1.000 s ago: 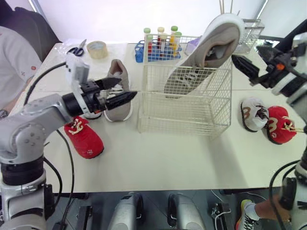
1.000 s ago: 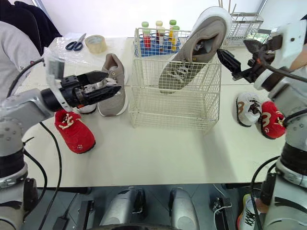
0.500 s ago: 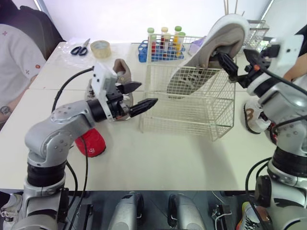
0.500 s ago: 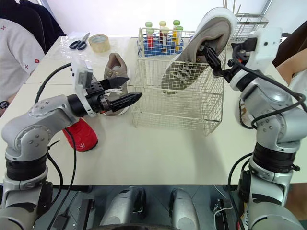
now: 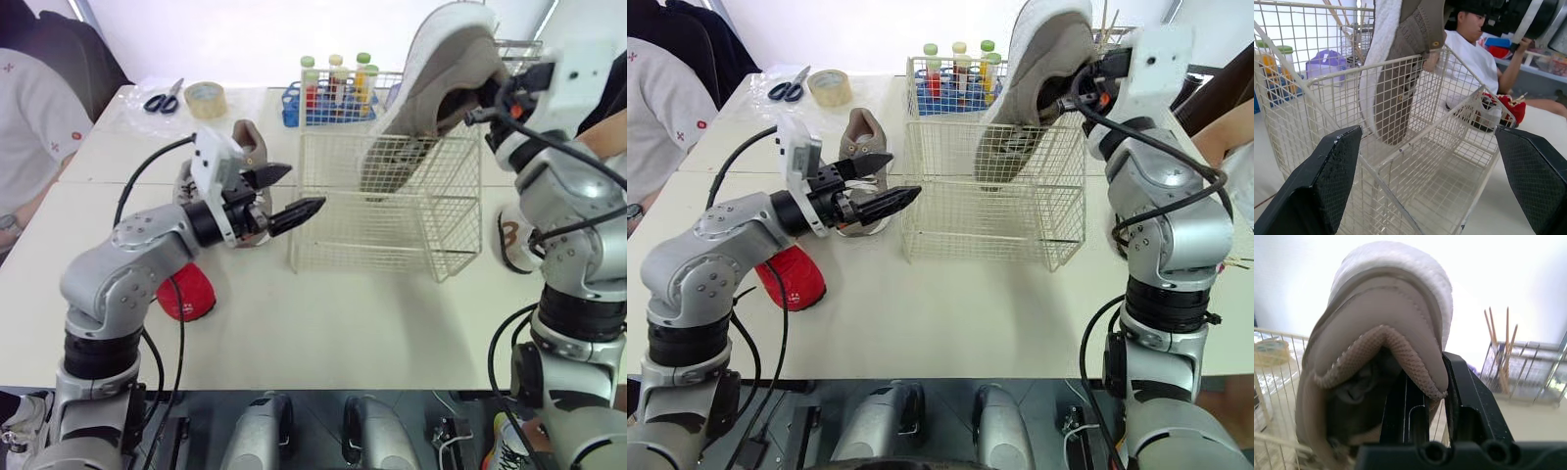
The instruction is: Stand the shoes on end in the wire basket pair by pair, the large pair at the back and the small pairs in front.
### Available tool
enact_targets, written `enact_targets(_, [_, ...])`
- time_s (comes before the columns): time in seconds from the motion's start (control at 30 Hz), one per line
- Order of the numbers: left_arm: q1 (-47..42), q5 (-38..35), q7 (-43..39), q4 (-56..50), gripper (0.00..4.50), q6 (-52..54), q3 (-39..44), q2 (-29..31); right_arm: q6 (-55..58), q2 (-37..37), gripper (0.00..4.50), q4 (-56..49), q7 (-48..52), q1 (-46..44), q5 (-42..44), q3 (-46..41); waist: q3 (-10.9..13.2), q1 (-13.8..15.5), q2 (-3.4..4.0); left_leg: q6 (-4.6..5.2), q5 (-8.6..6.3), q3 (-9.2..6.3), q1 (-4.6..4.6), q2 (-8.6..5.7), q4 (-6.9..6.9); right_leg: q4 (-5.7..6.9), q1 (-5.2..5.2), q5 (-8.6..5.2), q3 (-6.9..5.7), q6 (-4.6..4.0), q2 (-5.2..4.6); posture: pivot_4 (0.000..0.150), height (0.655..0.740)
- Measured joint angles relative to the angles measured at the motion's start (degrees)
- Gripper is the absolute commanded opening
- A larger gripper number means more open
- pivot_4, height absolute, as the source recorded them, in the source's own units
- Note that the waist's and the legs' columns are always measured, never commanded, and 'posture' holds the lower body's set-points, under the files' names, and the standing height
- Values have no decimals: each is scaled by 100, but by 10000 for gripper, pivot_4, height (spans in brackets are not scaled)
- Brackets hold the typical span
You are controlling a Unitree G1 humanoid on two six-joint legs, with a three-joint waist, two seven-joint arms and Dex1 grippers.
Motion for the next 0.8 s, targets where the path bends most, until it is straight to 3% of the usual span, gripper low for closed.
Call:
enact_targets(0.4, [-109,243,-194,385,45000,-207,-193,-108,-172,-567,3511,-123,205,-27,-955,546,0,0,0,1,0,-1,-6,-2,1,-3,-4,0,0,0,0,1500,7371])
enact_targets(0.7, [-109,364,-228,449,45000,-300,-194,-119,-213,-550,3511,-394,191,188,-1588,795,0,2,0,0,0,-2,-6,-2,1,-3,-4,0,0,0,0,1500,7371])
enact_targets(0.73, [-108,368,-229,449,45000,-301,-194,-121,-203,-547,9769,-415,193,225,-1638,798,0,1,0,0,0,-1,-6,-2,1,-3,-4,0,0,0,0,1500,7371])
enact_targets(0.8, [-108,393,-229,454,45000,-305,-194,-125,-166,-544,18222,-433,219,246,-1692,787,0,-5,0,0,0,-1,-6,-2,1,-2,-4,0,0,0,0,1500,7371])
